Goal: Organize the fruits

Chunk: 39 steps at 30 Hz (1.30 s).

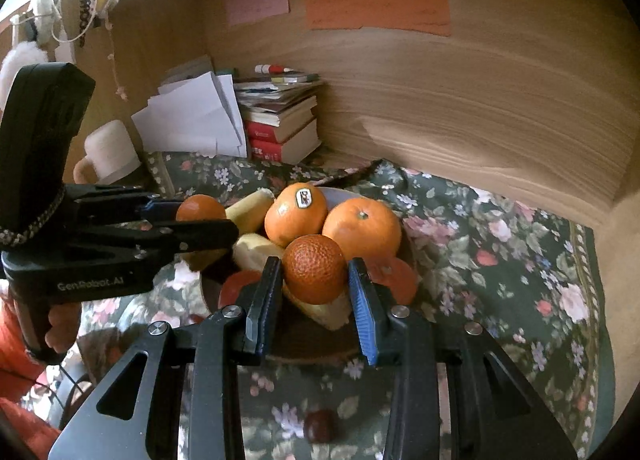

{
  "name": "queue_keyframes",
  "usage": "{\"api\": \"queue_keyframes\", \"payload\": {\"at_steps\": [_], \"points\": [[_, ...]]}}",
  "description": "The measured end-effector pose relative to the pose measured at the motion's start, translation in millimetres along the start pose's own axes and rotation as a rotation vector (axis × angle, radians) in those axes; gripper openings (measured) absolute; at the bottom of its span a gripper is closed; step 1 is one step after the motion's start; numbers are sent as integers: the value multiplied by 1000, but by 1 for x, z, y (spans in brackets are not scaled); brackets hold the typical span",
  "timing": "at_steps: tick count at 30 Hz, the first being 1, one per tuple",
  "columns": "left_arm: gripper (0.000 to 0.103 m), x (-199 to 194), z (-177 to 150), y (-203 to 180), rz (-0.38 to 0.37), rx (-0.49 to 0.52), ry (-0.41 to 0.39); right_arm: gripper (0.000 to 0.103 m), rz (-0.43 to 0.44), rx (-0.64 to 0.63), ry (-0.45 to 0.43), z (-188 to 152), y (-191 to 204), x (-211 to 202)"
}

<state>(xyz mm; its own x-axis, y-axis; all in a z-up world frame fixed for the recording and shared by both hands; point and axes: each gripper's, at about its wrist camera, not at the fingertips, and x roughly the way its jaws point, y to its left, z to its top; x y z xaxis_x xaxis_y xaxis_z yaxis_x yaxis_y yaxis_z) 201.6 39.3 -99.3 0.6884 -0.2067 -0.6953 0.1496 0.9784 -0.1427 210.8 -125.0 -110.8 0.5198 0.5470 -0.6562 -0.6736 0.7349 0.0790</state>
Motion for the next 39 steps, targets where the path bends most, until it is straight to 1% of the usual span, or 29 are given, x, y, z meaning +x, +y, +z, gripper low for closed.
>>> {"api": "queue_keyframes", "payload": {"at_steps": [5, 11, 15, 17, 18, 19, 20, 22, 25, 32, 35, 39], "points": [[34, 13, 6, 8, -8, -4, 15, 31, 0, 4, 27, 7, 1, 19], [34, 20, 8, 11, 5, 10, 10, 32, 4, -4, 73, 9, 2, 39], [34, 27, 7, 16, -3, -9, 29, 32, -11, -18, 68, 9, 5, 42], [37, 27, 8, 17, -8, -13, 26, 32, -10, -18, 69, 9, 5, 42], [48, 27, 8, 17, -14, -16, 26, 33, -7, -16, 71, 9, 5, 43], [52, 26, 9, 17, -10, -22, 20, 35, -2, -13, 74, 9, 4, 44], [52, 24, 9, 17, 2, -25, 9, 37, 2, -8, 76, 9, 4, 44], [52, 21, 10, 17, 0, -22, 8, 40, -4, -4, 72, 9, 3, 43], [52, 14, 9, 16, 10, -26, -3, 40, -4, -4, 63, 10, 3, 37], [52, -18, 5, 12, 42, -19, -58, 40, -18, -15, -3, 11, 8, 7], [52, -29, -2, 8, 57, -13, -71, 40, -29, -15, -29, 8, 9, -10], [52, -40, -13, 2, 67, -10, -76, 40, -46, -13, -42, 1, 10, -26]]}}
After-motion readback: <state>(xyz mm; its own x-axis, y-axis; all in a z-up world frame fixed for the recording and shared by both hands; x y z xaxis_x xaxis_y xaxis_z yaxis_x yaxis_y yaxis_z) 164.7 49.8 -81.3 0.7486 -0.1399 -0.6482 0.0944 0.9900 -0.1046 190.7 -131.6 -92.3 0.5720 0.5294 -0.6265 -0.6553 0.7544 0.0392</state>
